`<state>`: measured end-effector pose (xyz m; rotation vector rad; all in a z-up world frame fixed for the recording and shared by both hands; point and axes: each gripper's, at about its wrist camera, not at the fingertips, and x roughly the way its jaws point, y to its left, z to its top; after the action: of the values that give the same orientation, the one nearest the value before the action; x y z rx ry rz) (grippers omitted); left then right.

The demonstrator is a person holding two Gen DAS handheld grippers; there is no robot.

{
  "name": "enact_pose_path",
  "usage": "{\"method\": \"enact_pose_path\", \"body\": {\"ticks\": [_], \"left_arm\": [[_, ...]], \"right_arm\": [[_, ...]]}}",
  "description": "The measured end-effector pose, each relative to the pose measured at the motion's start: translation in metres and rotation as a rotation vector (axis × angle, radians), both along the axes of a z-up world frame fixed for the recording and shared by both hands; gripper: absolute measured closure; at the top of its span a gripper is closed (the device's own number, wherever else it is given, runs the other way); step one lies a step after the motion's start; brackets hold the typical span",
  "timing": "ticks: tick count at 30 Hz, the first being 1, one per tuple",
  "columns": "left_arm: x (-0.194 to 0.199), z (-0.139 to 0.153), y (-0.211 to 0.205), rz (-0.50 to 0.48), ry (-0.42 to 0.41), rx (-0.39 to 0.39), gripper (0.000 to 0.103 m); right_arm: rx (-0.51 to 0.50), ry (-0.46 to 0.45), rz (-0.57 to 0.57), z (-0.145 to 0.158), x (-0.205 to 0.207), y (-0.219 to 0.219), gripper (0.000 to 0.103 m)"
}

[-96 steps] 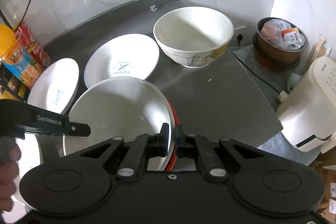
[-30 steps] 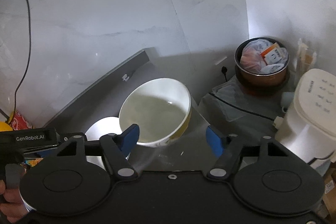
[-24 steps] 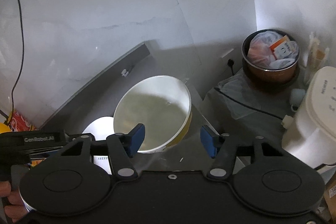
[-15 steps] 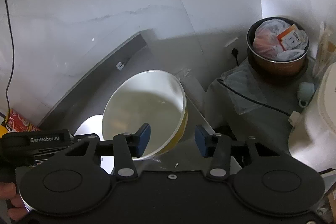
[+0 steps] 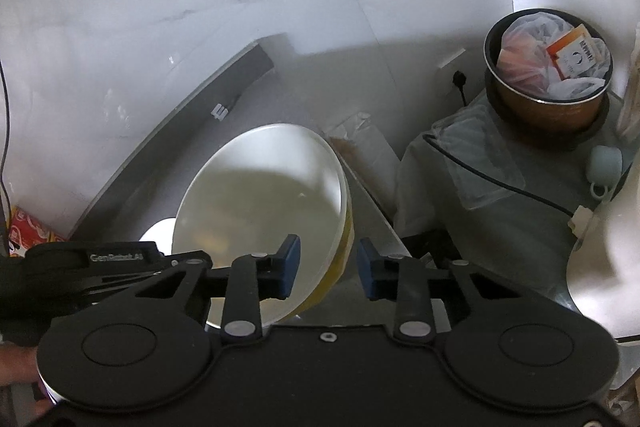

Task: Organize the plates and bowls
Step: 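Close both grippers on the cream patterned bowl rim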

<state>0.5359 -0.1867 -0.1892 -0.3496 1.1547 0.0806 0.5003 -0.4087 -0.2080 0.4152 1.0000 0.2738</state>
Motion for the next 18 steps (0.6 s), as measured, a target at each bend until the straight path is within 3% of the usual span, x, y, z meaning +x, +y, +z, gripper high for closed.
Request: {"method": "enact_pose_path", "body": {"ticks": [3, 7, 18], "left_arm": [[0.001, -0.002, -0.003, 0.001, -0.023, 0.013, 0.085], [0.002, -0.005, -0.004, 0.019, -0.015, 0.005, 0.096], [-0.013, 0.017, 0.001, -0.006, -0.054, -0.029, 0.095]], "right_arm": [[-0.019, -0.016, 0.001, -0.001, 0.002, 0.003, 0.072], [-0.054, -0.021, 0.003, -0.005, 0.004, 0.008, 0.086], [-0.063, -0.096, 0.001, 0.019, -0.014, 0.005, 0.089]]}}
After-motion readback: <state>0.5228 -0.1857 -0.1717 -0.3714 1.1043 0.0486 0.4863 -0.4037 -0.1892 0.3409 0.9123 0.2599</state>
